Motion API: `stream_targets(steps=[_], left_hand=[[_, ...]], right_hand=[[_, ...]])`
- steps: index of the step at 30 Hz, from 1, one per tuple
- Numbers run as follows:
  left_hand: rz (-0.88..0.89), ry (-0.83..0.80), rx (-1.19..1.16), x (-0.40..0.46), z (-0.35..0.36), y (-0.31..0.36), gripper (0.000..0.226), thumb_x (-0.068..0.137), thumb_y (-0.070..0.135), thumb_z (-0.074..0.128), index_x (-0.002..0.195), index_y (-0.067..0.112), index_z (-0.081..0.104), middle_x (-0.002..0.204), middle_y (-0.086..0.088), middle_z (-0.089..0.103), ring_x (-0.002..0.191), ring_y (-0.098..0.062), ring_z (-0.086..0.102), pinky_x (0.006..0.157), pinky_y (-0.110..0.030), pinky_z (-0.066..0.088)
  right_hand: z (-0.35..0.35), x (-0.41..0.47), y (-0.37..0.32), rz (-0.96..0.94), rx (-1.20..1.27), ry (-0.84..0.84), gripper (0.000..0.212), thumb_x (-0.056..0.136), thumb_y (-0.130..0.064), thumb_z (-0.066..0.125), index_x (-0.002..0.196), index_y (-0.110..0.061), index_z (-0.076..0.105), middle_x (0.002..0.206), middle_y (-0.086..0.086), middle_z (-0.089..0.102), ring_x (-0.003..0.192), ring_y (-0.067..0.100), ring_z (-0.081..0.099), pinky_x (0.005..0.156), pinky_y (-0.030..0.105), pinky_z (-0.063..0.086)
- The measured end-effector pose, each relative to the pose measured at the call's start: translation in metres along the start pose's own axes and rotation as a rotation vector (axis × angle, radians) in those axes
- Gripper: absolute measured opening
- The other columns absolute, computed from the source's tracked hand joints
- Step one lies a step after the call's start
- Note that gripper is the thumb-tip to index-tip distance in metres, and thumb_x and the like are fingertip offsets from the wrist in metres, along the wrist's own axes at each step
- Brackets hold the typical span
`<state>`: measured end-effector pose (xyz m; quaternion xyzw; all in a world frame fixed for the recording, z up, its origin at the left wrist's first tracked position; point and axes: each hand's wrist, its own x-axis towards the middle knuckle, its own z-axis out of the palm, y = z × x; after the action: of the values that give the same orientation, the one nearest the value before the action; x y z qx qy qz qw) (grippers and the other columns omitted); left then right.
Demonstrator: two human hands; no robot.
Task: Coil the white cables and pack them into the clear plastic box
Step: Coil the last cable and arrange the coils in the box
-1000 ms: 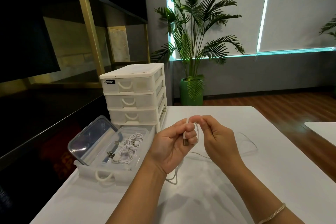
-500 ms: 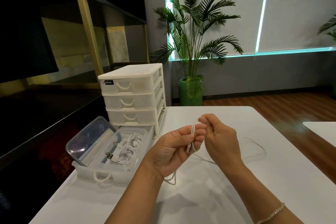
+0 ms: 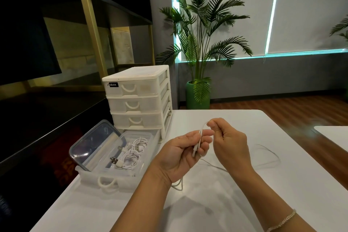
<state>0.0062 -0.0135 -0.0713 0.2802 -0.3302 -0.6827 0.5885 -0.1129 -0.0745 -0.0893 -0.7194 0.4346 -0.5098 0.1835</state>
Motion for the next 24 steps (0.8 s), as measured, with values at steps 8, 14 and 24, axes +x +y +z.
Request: stream_targets(steps=[8,14,24], left_hand=[[0.136,0.1,-0.307,0.0045,-0.0008,0.0032,0.043,0.096,0.008,0.036,0.076,-0.004,0.072,0.067,-0.01,0.061,0.054,-0.014,0.06,0.051,-0.02,0.053],[0.244,0.199,-0.45,0.0063,-0.0067,0.0076,0.028,0.098,0.008,0.035,0.098,-0.002,0.061,0.069,-0.01,0.064,0.059,-0.014,0.064,0.055,-0.022,0.056],[0.315,0.263,-0.418,0.0045,-0.0011,0.0079,0.02,0.094,0.0,0.041,0.098,-0.008,0.059,0.079,-0.018,0.071,0.071,-0.021,0.072,0.062,-0.026,0.059]], right_hand=[[0.0026,-0.0029,-0.0015,-0.07,-0.058,-0.12,0.027,0.094,-0.034,0.047,0.103,-0.018,0.066,0.084,0.001,0.07,0.075,0.02,0.063,0.071,0.04,0.056],[0.0024,-0.0052,-0.005,-0.13,-0.177,-0.234,0.03,0.095,-0.038,0.042,0.108,-0.023,0.065,0.086,0.0,0.071,0.074,0.018,0.062,0.069,0.034,0.055],[0.0025,-0.0057,-0.0056,-0.163,-0.262,-0.364,0.032,0.096,-0.041,0.04,0.113,-0.028,0.063,0.088,-0.003,0.07,0.076,0.016,0.061,0.071,0.031,0.053]])
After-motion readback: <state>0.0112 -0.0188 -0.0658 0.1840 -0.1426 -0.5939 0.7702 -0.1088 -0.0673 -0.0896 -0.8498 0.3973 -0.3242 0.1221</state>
